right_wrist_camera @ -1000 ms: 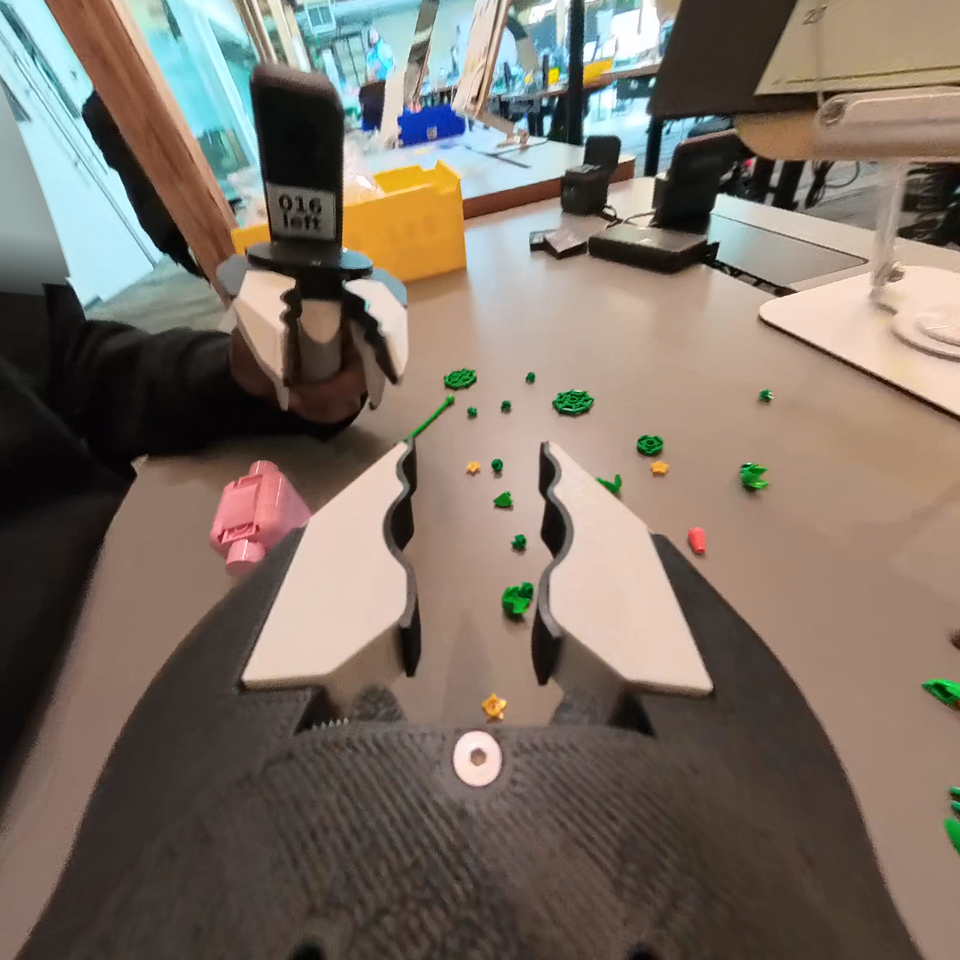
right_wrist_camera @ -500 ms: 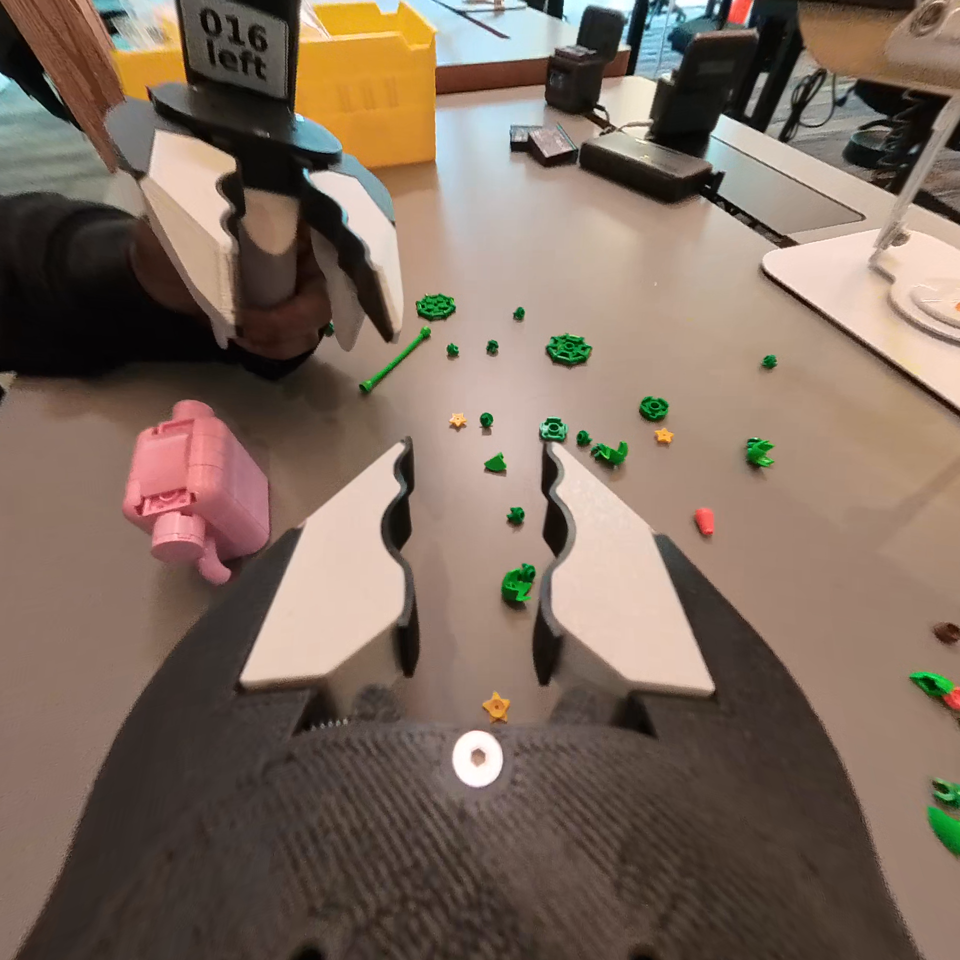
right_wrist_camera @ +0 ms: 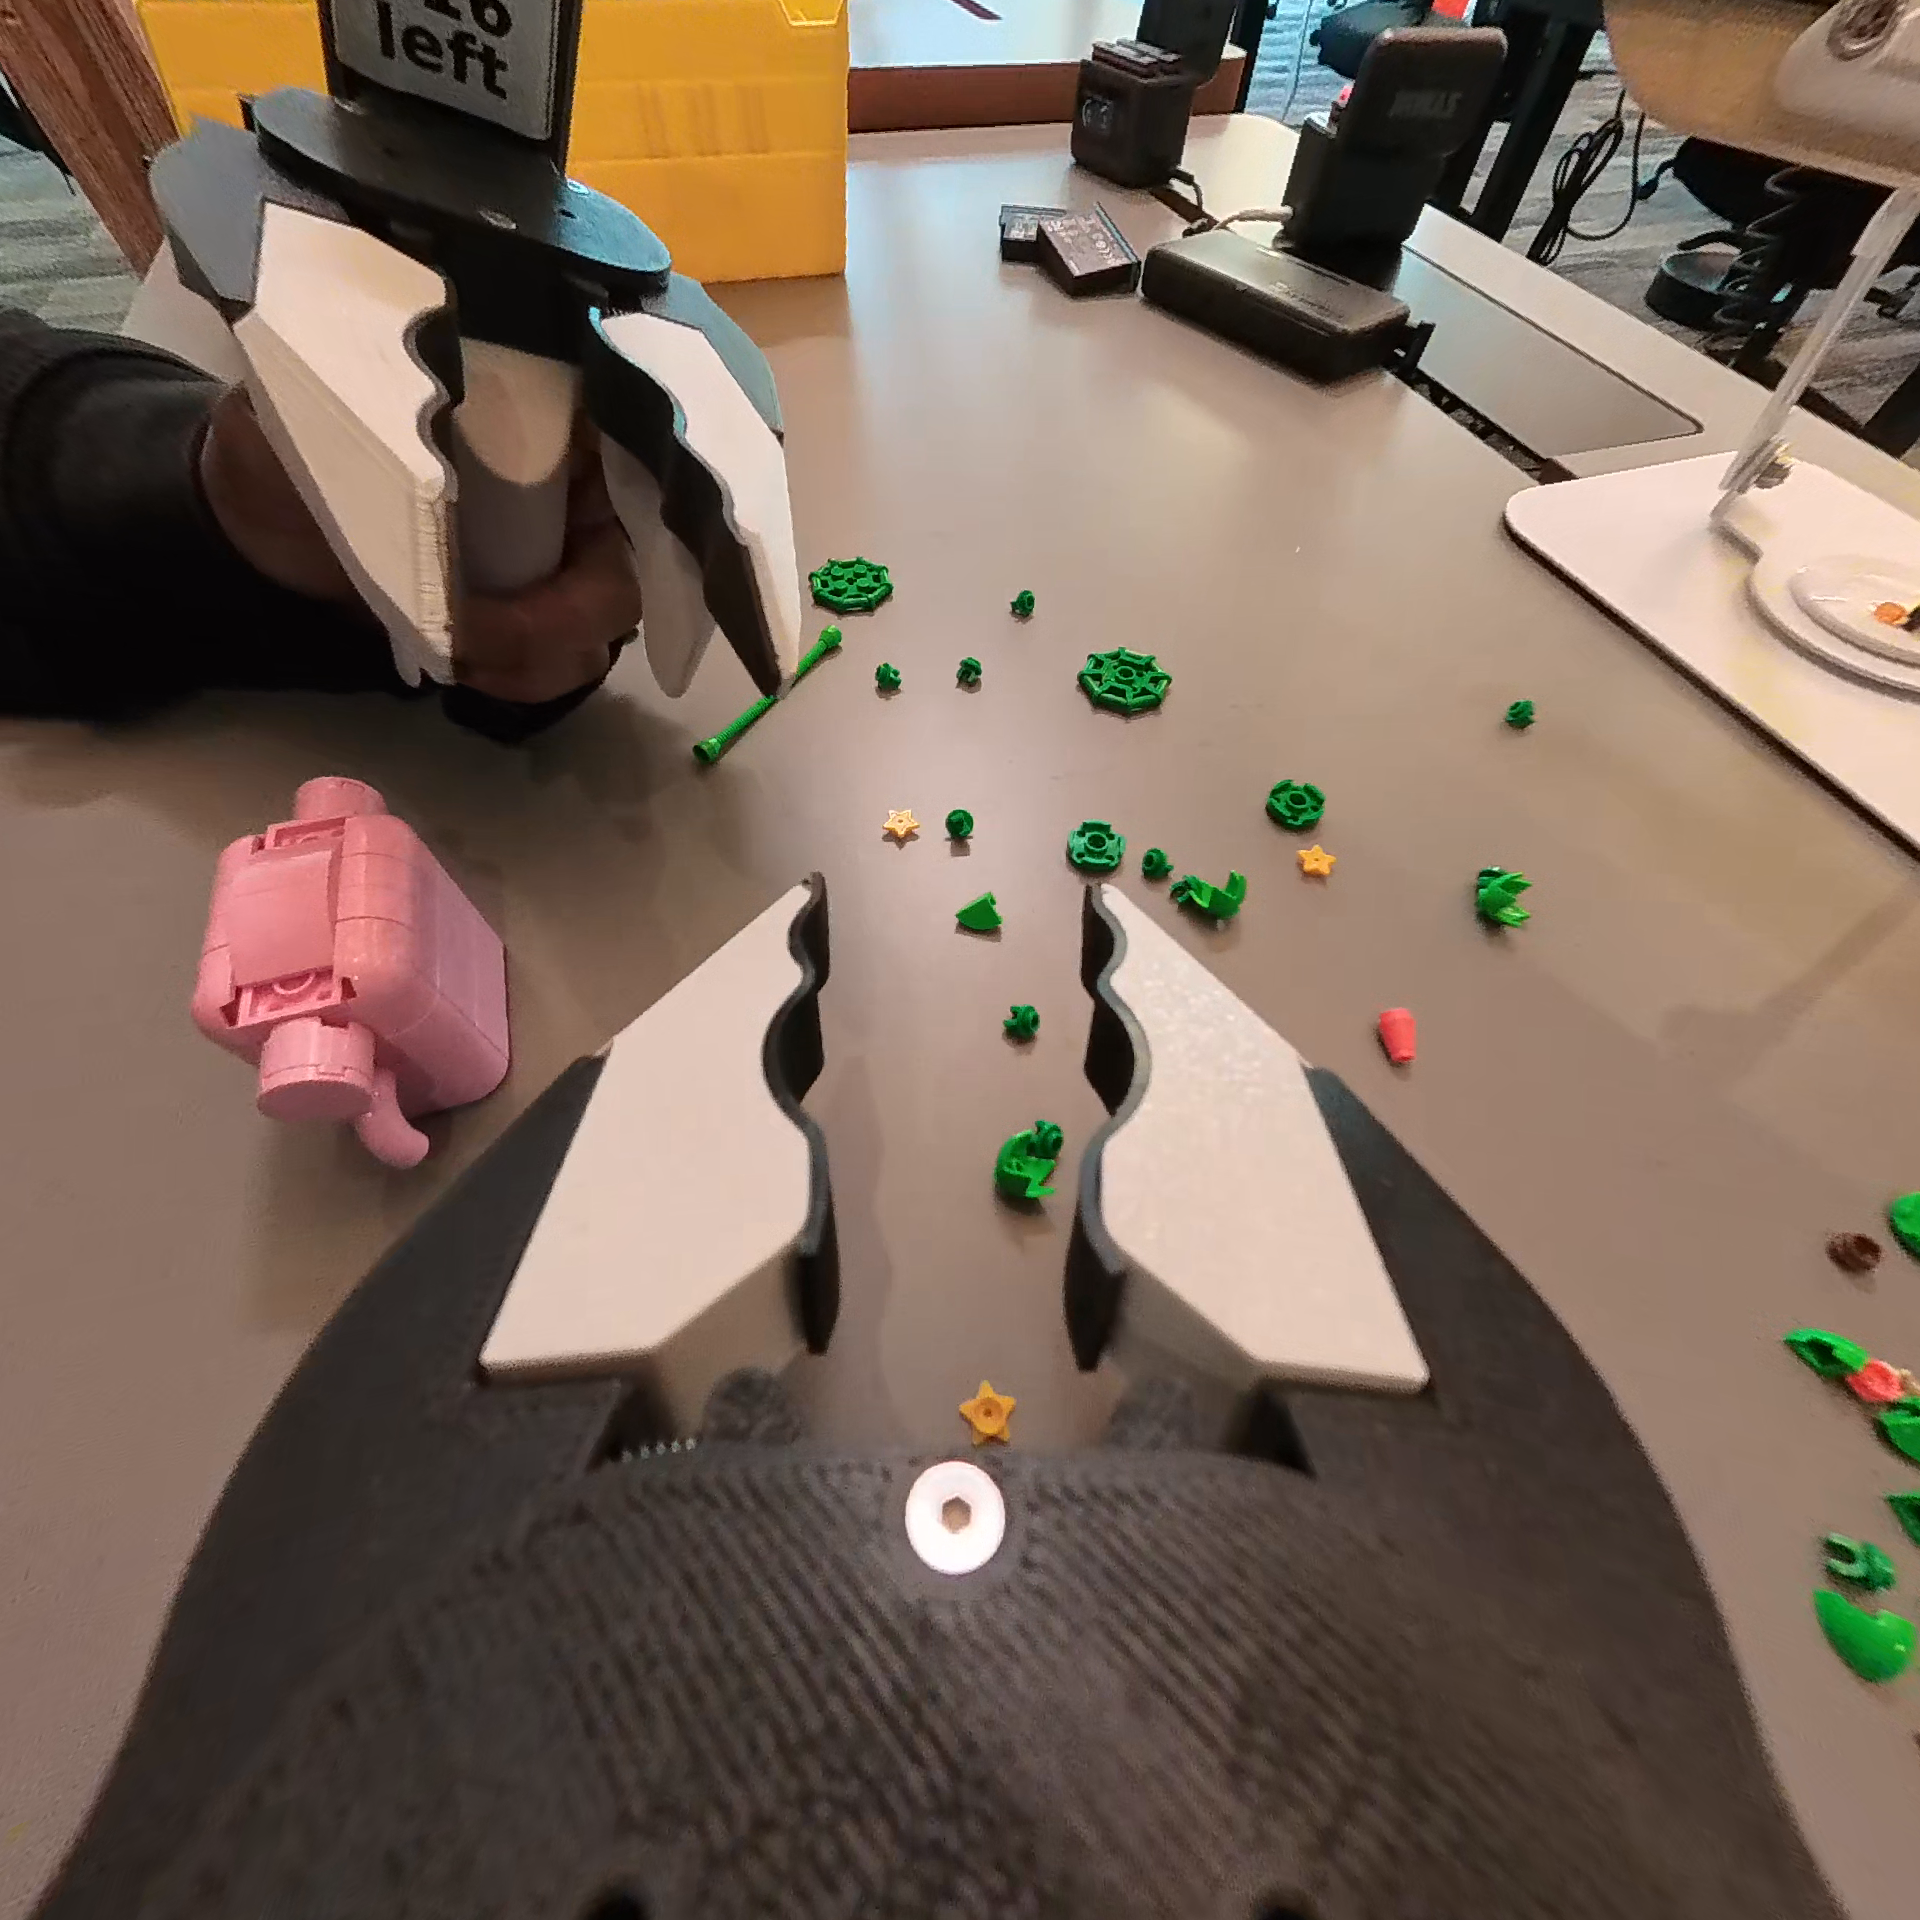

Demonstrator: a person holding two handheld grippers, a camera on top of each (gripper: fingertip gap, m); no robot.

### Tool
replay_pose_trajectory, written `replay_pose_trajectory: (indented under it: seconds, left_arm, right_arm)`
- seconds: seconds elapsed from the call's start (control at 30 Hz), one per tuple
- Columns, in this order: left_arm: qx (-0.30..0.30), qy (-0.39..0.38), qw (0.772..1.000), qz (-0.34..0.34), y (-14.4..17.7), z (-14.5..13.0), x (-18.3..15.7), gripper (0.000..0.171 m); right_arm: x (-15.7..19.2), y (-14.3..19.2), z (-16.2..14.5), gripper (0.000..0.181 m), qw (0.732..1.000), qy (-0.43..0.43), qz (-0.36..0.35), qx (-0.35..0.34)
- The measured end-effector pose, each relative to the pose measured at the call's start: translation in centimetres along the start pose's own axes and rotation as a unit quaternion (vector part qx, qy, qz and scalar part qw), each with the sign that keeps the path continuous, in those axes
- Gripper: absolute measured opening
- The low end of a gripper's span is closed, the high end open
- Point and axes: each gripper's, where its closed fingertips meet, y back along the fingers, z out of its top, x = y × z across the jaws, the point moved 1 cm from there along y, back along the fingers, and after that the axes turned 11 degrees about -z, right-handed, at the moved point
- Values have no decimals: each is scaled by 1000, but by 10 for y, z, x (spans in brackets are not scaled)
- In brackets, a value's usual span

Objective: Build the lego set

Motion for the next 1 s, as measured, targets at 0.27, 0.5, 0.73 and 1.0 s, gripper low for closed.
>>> replay_pose_trajectory:
  seconds: [0.27,0.5,0.73,1.0]
  left_arm:
    - [0,-3,1000,4,1,1,1,38]
    - [9,-25,1000,13,2,3,-1,37]
    - [-10,-65,995,74,19,19,7,31]
    - [-81,-203,939,265,90,71,16,0]
  right_arm:
    - [-7,2,1,46,1000,3,-20,-5]
    - [-122,63,13,45,975,-59,-212,-44]
    - [-155,73,-13,42,963,-111,-243,-29]
    - [-133,49,-21,42,970,-181,-158,-30]
